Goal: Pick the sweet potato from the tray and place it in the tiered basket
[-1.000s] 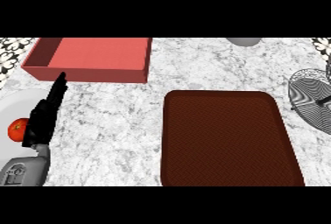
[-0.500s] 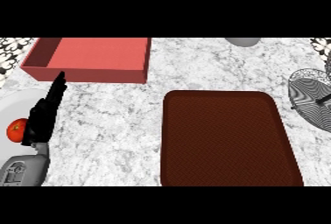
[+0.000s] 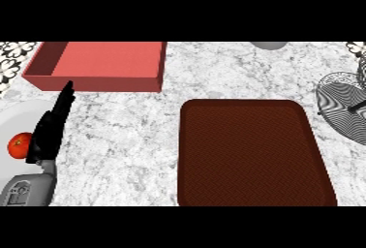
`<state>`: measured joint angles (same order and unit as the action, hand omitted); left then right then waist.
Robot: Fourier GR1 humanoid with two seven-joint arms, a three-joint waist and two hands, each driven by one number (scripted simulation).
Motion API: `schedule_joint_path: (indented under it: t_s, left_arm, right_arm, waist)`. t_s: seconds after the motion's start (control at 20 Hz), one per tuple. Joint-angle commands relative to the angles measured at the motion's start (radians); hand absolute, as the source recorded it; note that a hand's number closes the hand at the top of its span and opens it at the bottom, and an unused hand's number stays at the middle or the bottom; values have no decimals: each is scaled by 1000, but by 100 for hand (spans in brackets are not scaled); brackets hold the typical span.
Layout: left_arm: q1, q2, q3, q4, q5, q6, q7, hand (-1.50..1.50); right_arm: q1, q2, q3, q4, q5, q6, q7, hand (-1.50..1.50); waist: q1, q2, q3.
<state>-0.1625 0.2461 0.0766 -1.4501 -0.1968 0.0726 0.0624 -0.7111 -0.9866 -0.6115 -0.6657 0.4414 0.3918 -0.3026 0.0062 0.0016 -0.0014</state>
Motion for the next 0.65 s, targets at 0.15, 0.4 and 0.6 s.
schedule_joint_path:
  t_s: [0.15, 0.4, 0.6]
  left_arm:
    - [-18, 58, 54, 0, 50, -60, -18, 0]
    - [0, 16, 23, -18, 11, -15, -5, 0]
    - [17, 10, 18, -29, 14, -21, -6, 0]
  right_arm:
    - [18, -224, -75, 250, -37, 167, -11, -150]
    - [175, -300, -134, 362, -63, 232, -216, -150]
    - [204, -343, -181, 427, -100, 269, -277, -150]
  waist:
    - [14, 9, 4]
    - [-3, 9, 9]
    - [4, 8, 9]
